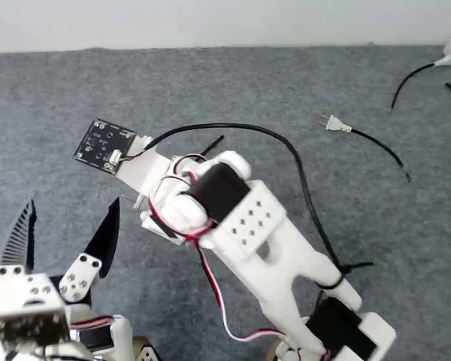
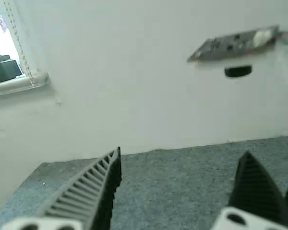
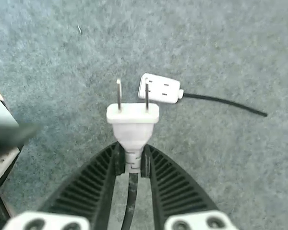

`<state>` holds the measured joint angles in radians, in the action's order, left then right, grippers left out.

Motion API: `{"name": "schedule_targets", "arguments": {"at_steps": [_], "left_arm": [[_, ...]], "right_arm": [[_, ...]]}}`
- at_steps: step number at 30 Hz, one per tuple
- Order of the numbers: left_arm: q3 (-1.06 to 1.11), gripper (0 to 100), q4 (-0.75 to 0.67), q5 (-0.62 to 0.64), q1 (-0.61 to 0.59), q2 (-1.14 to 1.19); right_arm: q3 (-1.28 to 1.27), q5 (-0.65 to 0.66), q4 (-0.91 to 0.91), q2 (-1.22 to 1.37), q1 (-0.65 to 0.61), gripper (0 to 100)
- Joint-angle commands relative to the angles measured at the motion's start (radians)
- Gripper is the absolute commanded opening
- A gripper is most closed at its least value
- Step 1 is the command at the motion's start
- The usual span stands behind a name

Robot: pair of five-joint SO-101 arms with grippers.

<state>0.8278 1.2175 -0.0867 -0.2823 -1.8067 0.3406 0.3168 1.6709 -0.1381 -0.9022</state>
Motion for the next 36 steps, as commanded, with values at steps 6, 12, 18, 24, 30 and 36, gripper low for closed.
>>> {"name": "schedule_targets", "arguments": {"at_steps": [6, 12, 18, 24, 30, 36], "left_arm": [[0.136, 37, -0.115, 0.011, 0.005, -0.015], [0.163, 37, -0.115, 0.008, 0.005, -0.015], [0.217, 37, -0.117, 0.008, 0.005, -0.015], [0.271, 37, -0.118, 0.009, 0.005, -0.015], [0.308, 37, -0.118, 0.012, 0.006, -0.015], [0.410, 37, -0.117, 0.012, 0.112, -0.015]], "right_arm": [[0.026, 0.017, 0.041, -0.102, -0.021, 0.9], [0.026, 0.017, 0.041, -0.105, -0.056, 0.9], [0.028, 0.017, 0.038, -0.107, -0.056, 0.9], [0.034, 0.017, 0.041, -0.107, -0.056, 0.9], [0.149, 0.014, 0.090, -0.107, -0.058, 0.9], [0.153, 0.015, 0.104, -0.107, -0.058, 0.9]]}}
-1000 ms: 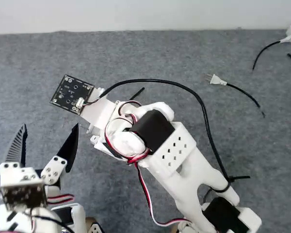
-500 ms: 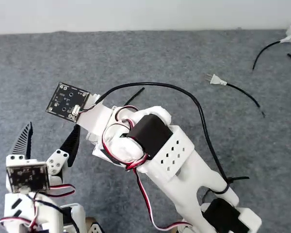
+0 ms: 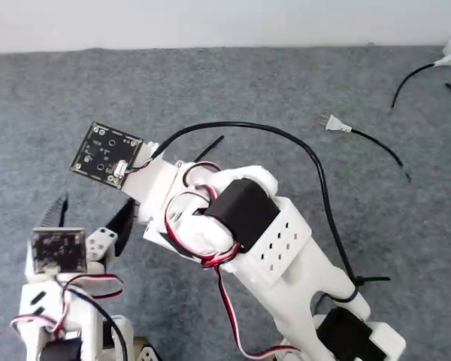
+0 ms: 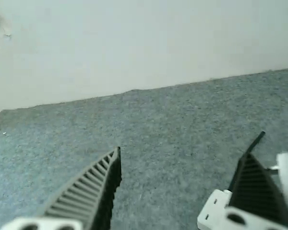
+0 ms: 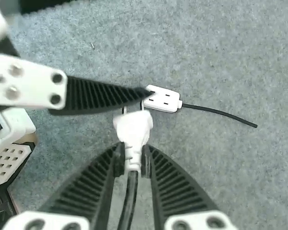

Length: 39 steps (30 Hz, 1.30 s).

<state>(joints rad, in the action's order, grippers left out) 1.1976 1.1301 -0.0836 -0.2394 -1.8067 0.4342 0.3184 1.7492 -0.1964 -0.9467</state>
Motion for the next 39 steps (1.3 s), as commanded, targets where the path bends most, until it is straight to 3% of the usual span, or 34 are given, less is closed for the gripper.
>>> {"name": "schedule_targets", "arguments": {"at_steps": [1, 17, 22, 30, 39], "left_arm": [[0.048, 37, -0.029, 0.009, 0.086, -0.017], [0.050, 37, -0.028, 0.006, 0.086, -0.017], [0.028, 37, -0.075, 0.005, -0.063, -0.017], [0.010, 37, -0.129, -0.014, -0.324, -0.015], [-0.001, 37, -0.166, -0.017, -0.456, -0.015]], "right_arm": [[0.060, 0.012, 0.027, -0.048, -0.013, 0.9], [0.035, 0.014, 0.015, -0.035, -0.008, 0.9], [-0.075, 0.025, -0.071, -0.035, 0.019, 0.9], [-0.137, 0.164, -0.150, 0.064, 0.131, 0.9], [-0.035, 0.338, -0.165, 0.335, 0.143, 0.9]]}}
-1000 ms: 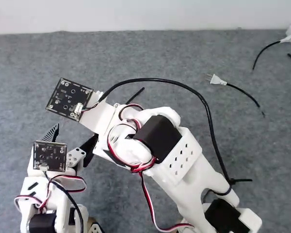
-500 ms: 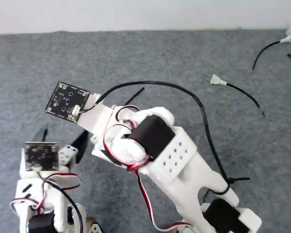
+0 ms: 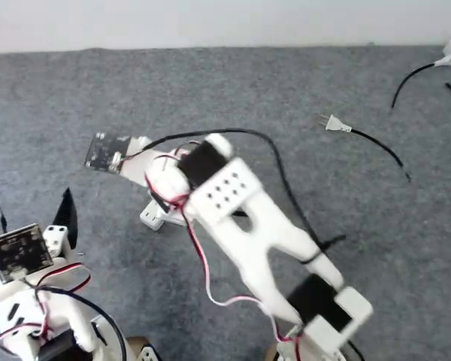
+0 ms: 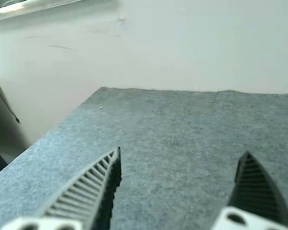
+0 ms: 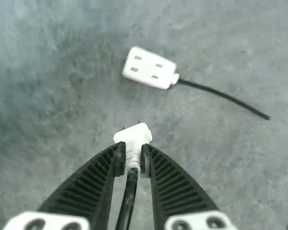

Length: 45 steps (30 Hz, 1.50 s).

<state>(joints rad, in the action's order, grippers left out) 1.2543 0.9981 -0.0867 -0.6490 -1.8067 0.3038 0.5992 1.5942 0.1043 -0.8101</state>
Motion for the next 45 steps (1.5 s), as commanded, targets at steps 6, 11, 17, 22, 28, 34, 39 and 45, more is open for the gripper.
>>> {"name": "schedule_targets", "arguments": {"at_steps": [6, 11, 17, 22, 28, 34, 39, 45], "left_arm": [[-0.150, 37, -0.034, -0.035, -0.141, -0.015], [-0.246, 37, -0.029, -0.041, -0.172, -0.015], [-0.372, 37, -0.029, -0.043, -0.264, -0.015], [-0.426, 37, -0.031, -0.097, -0.307, -0.015], [-0.463, 37, -0.017, -0.118, -0.308, -0.015], [-0.567, 37, 0.068, -0.120, -0.308, -0.015], [-0.601, 37, 0.081, -0.121, -0.308, -0.015], [-0.633, 37, 0.104, -0.121, -0.308, -0.017]], "right_arm": [[0.265, 0.158, 0.059, 0.213, -0.008, 0.9], [0.442, 0.209, 0.125, 0.343, -0.022, 0.9], [0.603, 0.270, 0.183, 0.464, -0.035, 0.9], [0.675, 0.284, 0.188, 0.530, -0.045, 0.9], [0.712, 0.290, 0.188, 0.573, -0.074, 0.9], [0.712, 0.295, 0.170, 0.582, -0.081, 0.9], [0.710, 0.318, 0.163, 0.584, -0.081, 0.9], [0.710, 0.324, 0.162, 0.584, -0.079, 0.9]]}}
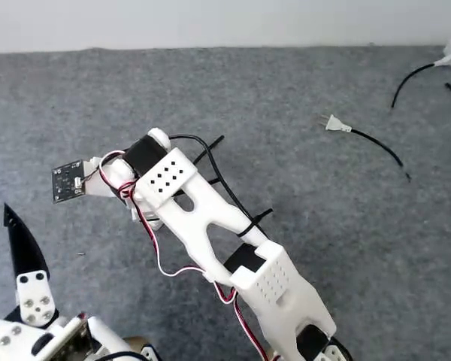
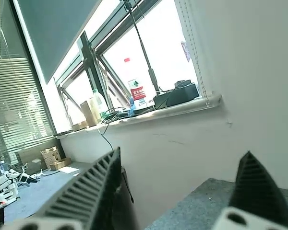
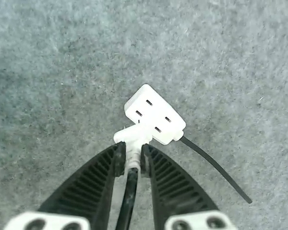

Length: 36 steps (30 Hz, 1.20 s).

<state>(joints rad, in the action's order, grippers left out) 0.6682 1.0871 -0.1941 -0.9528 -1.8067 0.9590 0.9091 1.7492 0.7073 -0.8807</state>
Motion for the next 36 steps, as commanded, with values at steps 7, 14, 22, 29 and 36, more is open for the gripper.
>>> {"name": "schedule_targets", "arguments": {"at_steps": [7, 14, 22, 29, 36], "left_arm": [[-0.051, 37, 0.041, -0.014, -0.003, -0.017], [-0.056, 37, 0.064, -0.015, -0.003, -0.017], [-0.051, 37, 0.068, -0.015, -0.003, -0.017], [-0.053, 37, 0.069, -0.015, -0.002, -0.017], [-0.054, 37, 0.068, -0.015, 0.000, -0.017]], "right_arm": [[0.055, 0.011, -0.035, 0.027, -0.010, 0.9], [0.057, 0.012, -0.058, 0.076, -0.010, 0.9], [0.051, 0.012, -0.062, 0.093, -0.013, 0.9], [0.083, 0.021, -0.077, 0.096, -0.013, 0.9], [0.140, 0.028, -0.064, 0.093, -0.015, 0.9]]}}
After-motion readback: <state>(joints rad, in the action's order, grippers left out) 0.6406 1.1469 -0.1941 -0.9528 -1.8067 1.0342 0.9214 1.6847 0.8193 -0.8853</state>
